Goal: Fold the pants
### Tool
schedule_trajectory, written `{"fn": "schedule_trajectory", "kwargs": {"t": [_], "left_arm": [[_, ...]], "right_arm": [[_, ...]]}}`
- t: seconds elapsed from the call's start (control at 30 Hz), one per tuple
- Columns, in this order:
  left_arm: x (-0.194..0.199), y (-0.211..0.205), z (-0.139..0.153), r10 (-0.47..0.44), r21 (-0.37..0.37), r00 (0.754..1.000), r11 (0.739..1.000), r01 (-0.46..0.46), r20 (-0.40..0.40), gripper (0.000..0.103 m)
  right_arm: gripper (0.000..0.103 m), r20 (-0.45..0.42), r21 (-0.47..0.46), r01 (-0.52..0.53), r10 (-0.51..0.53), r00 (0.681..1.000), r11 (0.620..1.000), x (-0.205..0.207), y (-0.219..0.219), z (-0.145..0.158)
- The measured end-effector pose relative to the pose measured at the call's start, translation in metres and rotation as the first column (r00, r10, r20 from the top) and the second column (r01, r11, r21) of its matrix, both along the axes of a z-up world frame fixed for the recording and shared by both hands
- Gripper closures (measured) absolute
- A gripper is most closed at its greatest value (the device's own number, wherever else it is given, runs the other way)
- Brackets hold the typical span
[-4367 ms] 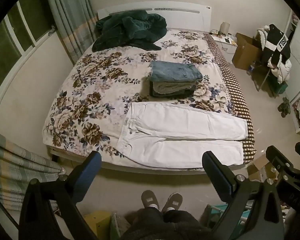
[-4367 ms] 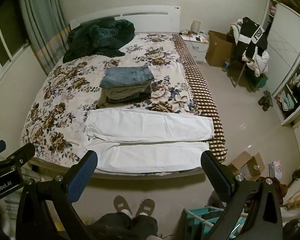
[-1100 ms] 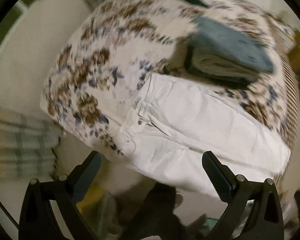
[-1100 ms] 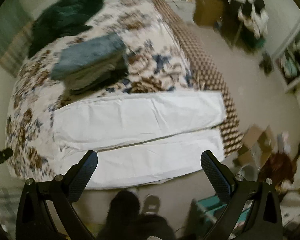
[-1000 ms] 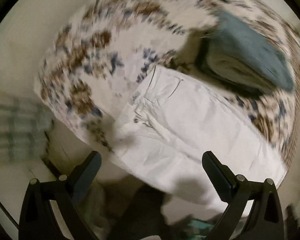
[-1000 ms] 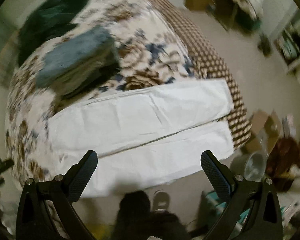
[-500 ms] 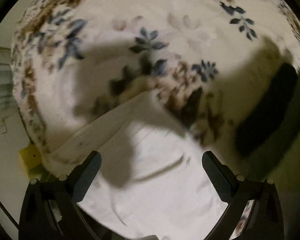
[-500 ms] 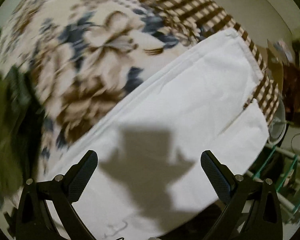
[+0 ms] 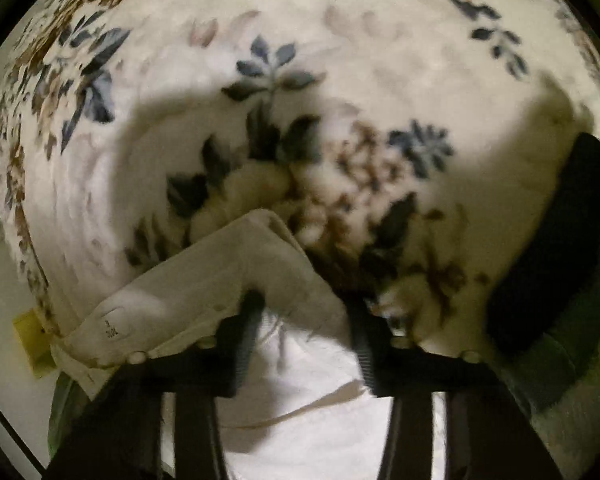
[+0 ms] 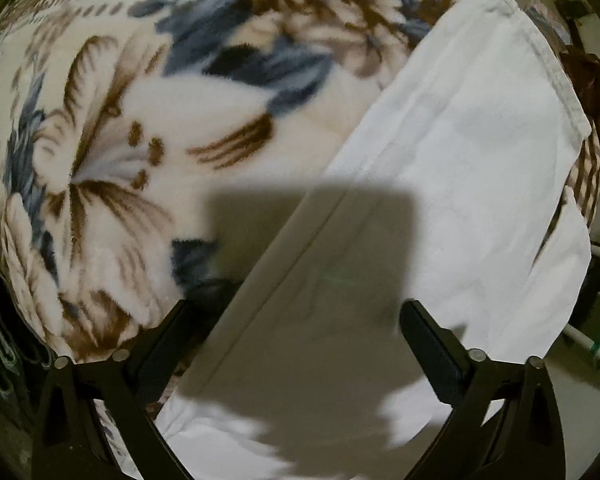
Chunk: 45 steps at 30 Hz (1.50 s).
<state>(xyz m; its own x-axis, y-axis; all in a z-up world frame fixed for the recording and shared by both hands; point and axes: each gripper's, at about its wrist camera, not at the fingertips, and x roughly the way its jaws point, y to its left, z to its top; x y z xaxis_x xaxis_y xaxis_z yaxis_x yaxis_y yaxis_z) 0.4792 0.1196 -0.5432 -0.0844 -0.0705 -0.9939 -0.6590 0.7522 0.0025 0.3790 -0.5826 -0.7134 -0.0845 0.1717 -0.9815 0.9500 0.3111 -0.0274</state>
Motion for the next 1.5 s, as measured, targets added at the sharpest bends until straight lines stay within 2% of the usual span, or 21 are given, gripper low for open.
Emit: {"fn": "schedule_trajectory", "kwargs": {"t": [0.07,0.1,0.17,0.23,0.27,0.47,0.57,0.6,0.7,0.73,0.83,0.93,1.0,1.1,1.17,1.23,1.37,1.5], "left_arm": [[-0.009,-0.003,0.010,-0.007,-0.010,0.999,1.000,0.007,0.032,0.078],[-0.014,-0.004,0.017,-0.016,-0.015,0.998,1.000,0.017,0.053,0.081],[-0.033,-0.003,0.033,-0.037,-0.019,0.994,0.999,0.039,0.104,0.083],[-0.050,-0.001,0.050,-0.040,-0.035,0.988,0.998,0.046,0.149,0.085],[-0.059,0.001,0.060,-0.039,-0.043,0.985,0.998,0.047,0.171,0.086],[-0.130,0.026,0.132,-0.009,-0.102,0.955,0.994,0.041,0.296,0.087],[-0.166,0.038,0.155,0.005,-0.123,0.942,0.992,0.039,0.336,0.087],[-0.177,0.041,0.157,0.010,-0.126,0.940,0.991,0.035,0.340,0.087],[-0.228,0.049,0.157,0.027,-0.130,0.941,0.991,0.018,0.337,0.087],[-0.245,0.053,0.155,0.038,-0.134,0.943,0.991,0.007,0.330,0.087],[-0.292,0.063,0.136,0.042,-0.115,0.957,0.993,-0.009,0.286,0.087],[-0.329,0.069,0.101,0.030,-0.088,0.972,0.996,-0.010,0.232,0.087],[-0.343,0.068,0.073,-0.004,-0.042,0.981,0.999,0.012,0.194,0.087],[-0.350,0.064,0.035,-0.053,0.011,0.985,0.999,0.052,0.161,0.087],[-0.350,0.063,0.021,-0.073,0.031,0.985,0.997,0.069,0.155,0.087],[-0.348,0.063,0.016,-0.080,0.039,0.983,0.996,0.075,0.164,0.086],[-0.346,0.059,0.023,-0.119,0.056,0.979,0.992,0.111,0.167,0.083],[-0.348,0.055,0.041,-0.128,0.072,0.978,0.990,0.117,0.167,0.073]], "right_arm": [[0.034,0.001,-0.005,-0.011,0.011,1.000,1.000,0.002,0.004,0.002],[0.042,0.006,-0.008,-0.022,0.022,1.000,1.000,0.004,0.006,0.005],[0.083,0.029,-0.009,-0.041,0.041,0.999,0.999,0.013,0.004,0.011],[0.095,0.063,0.001,-0.055,0.055,0.996,0.998,0.017,0.010,0.021],[0.096,0.076,-0.009,-0.063,0.063,0.995,0.998,0.017,0.011,0.028],[0.098,0.175,-0.055,-0.138,0.145,0.974,0.989,-0.005,0.038,0.087],[0.099,0.236,-0.073,-0.170,0.183,0.954,0.983,-0.031,0.048,0.116],[0.099,0.256,-0.074,-0.177,0.190,0.948,0.981,-0.051,0.032,0.121],[0.099,0.293,-0.077,-0.210,0.223,0.930,0.975,-0.096,0.030,0.142],[0.099,0.299,-0.080,-0.224,0.238,0.924,0.971,-0.129,0.020,0.154],[0.099,0.297,-0.074,-0.251,0.262,0.918,0.965,-0.191,0.025,0.160],[0.099,0.265,-0.061,-0.270,0.277,0.924,0.961,-0.245,0.028,0.142],[0.099,0.239,-0.056,-0.281,0.286,0.928,0.958,-0.272,0.032,0.122],[0.099,0.203,-0.077,-0.306,0.315,0.927,0.949,-0.296,0.042,0.088],[0.099,0.185,-0.083,-0.323,0.333,0.925,0.943,-0.305,0.045,0.069],[0.099,0.172,-0.079,-0.320,0.329,0.928,0.944,-0.316,0.047,0.049],[0.098,0.161,-0.052,-0.309,0.314,0.936,0.950,-0.333,0.047,0.024],[0.077,0.185,0.009,-0.265,0.259,0.948,0.964,-0.352,0.035,0.017]]}}
